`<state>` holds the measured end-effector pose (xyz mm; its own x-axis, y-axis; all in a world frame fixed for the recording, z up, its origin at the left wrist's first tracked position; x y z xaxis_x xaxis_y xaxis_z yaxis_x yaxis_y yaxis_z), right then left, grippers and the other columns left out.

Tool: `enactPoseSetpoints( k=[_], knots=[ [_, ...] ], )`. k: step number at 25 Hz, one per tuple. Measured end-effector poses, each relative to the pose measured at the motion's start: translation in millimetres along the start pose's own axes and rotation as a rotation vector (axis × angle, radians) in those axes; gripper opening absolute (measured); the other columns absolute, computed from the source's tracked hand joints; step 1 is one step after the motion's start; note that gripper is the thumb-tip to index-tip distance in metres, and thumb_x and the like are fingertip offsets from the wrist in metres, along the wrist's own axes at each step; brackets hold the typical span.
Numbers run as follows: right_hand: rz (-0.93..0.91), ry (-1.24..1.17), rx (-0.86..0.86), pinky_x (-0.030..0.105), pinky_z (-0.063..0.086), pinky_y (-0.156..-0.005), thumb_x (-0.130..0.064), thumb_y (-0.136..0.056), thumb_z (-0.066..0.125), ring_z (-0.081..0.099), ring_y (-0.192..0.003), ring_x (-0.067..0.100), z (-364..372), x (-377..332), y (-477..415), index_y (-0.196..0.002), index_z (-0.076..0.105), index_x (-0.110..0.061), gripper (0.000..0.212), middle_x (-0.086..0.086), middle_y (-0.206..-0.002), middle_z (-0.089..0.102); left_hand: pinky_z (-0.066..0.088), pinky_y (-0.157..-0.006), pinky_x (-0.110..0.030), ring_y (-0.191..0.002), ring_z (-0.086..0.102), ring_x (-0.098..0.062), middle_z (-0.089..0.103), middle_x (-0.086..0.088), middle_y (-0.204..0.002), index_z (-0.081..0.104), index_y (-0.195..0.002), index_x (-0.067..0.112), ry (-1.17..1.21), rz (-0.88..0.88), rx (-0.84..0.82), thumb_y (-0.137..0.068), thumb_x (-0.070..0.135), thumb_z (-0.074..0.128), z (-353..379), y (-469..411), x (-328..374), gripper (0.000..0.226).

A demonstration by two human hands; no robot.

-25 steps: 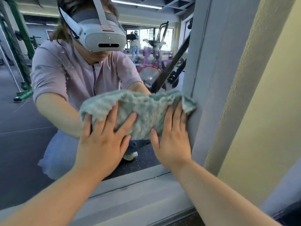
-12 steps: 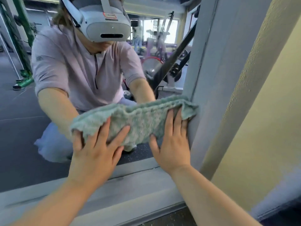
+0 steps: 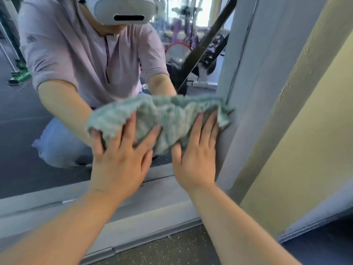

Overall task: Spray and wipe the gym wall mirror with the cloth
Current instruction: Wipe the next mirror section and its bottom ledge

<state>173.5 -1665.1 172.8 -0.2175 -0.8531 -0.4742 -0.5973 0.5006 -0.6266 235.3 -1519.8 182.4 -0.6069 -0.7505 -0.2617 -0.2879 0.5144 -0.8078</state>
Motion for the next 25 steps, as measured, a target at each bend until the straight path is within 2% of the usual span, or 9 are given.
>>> enactPoseSetpoints(
  k=[3,5,8,11,13,15,18,21,25],
  knots=[
    [0.121,0.004,-0.218,0.037,0.001,-0.118,-0.065,-0.089,0.015,0.002,-0.147,0.030,27,29,49,-0.139,-0.028,-0.032,0.073,0.006,-0.162,-0.007,0.024,-0.101,-0.068,-0.129,0.033,-0.038,0.022,-0.018,-0.153,0.044,-0.143,0.030,0.049,0.017,-0.143,-0.091,0.036,0.047,18,50,15,0.052],
    [0.164,-0.045,-0.168,0.032,0.002,-0.117,-0.064,-0.094,0.031,-0.002,-0.147,0.025,23,29,49,-0.146,-0.020,-0.032,0.079,0.008,-0.162,-0.006,0.019,-0.104,-0.066,-0.132,0.028,-0.037,0.021,-0.020,-0.154,0.050,-0.140,0.026,0.147,-0.062,-0.131,-0.092,0.034,0.044,16,53,22,0.048],
    [0.184,-0.149,0.126,0.027,0.016,-0.110,-0.047,-0.091,0.059,0.018,-0.138,0.024,1,19,29,-0.150,0.026,-0.035,0.068,0.012,-0.157,0.017,0.017,-0.109,-0.062,-0.134,0.030,-0.039,0.023,-0.021,-0.155,0.060,-0.131,0.015,0.355,-0.153,-0.010,-0.089,0.019,0.049,1,43,23,0.044],
    [0.109,-0.266,0.353,0.035,0.045,-0.095,-0.028,-0.082,0.067,0.049,-0.107,0.031,3,21,26,-0.120,0.056,-0.021,0.040,0.013,-0.122,0.047,0.035,-0.099,-0.053,-0.116,0.048,-0.039,0.045,-0.012,-0.139,0.069,-0.116,0.015,0.342,-0.228,0.120,-0.082,0.007,0.058,-1,45,8,0.036],
    [0.026,-0.271,0.312,0.039,0.049,-0.080,-0.012,-0.074,0.067,0.051,-0.092,0.030,23,13,38,-0.103,0.062,-0.013,0.029,0.011,-0.108,0.049,0.039,-0.081,-0.046,-0.092,0.049,-0.033,0.048,-0.006,-0.112,0.069,-0.107,0.017,0.334,-0.230,0.157,-0.079,0.003,0.060,7,50,1,0.033],
    [-0.053,-0.234,0.209,0.037,0.048,-0.075,-0.009,-0.071,0.066,0.050,-0.087,0.030,41,3,53,-0.094,0.065,-0.011,0.023,0.009,-0.105,0.050,0.041,-0.076,-0.043,-0.083,0.047,-0.030,0.048,-0.009,-0.099,0.070,-0.101,0.008,0.384,-0.172,0.150,-0.076,-0.005,0.059,14,53,2,0.031],
    [-0.128,-0.194,0.068,0.034,0.049,-0.068,-0.024,-0.074,0.057,0.051,-0.085,0.027,57,-2,72,-0.091,0.064,-0.012,0.021,0.006,-0.101,0.054,0.045,-0.073,-0.044,-0.086,0.051,-0.030,0.060,-0.014,-0.099,0.069,-0.102,0.005,0.412,-0.179,0.055,-0.076,-0.005,0.054,21,67,13,0.031],
    [-0.118,-0.192,0.033,0.026,0.042,-0.061,-0.020,-0.078,0.053,0.052,-0.081,0.022,55,2,65,-0.089,0.064,-0.013,0.017,0.001,-0.094,0.055,0.045,-0.079,-0.035,-0.089,0.055,-0.026,0.067,-0.012,-0.100,0.070,-0.104,0.003,0.495,-0.224,-0.004,-0.086,0.005,0.049,19,72,19,0.028],
    [0.004,-0.491,-0.057,0.022,0.037,-0.065,-0.030,-0.086,0.044,0.048,-0.079,0.012,43,-3,60,-0.092,0.056,-0.014,0.021,-0.003,-0.090,0.049,0.043,-0.066,-0.018,-0.079,0.057,-0.008,0.067,0.007,-0.093,0.058,-0.110,0.022,0.847,-0.392,-0.096,-0.089,0.023,0.045,11,52,20,0.025]
  ],
)
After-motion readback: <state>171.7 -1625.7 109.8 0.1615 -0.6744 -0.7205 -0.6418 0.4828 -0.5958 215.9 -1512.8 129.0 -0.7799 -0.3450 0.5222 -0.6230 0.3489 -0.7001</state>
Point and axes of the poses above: each hand's wrist, its own y-axis away from the middle knuckle, its own z-axis out of the palm, x = y × z, the point moved 6 cm from there along -y, towards the middle knuckle
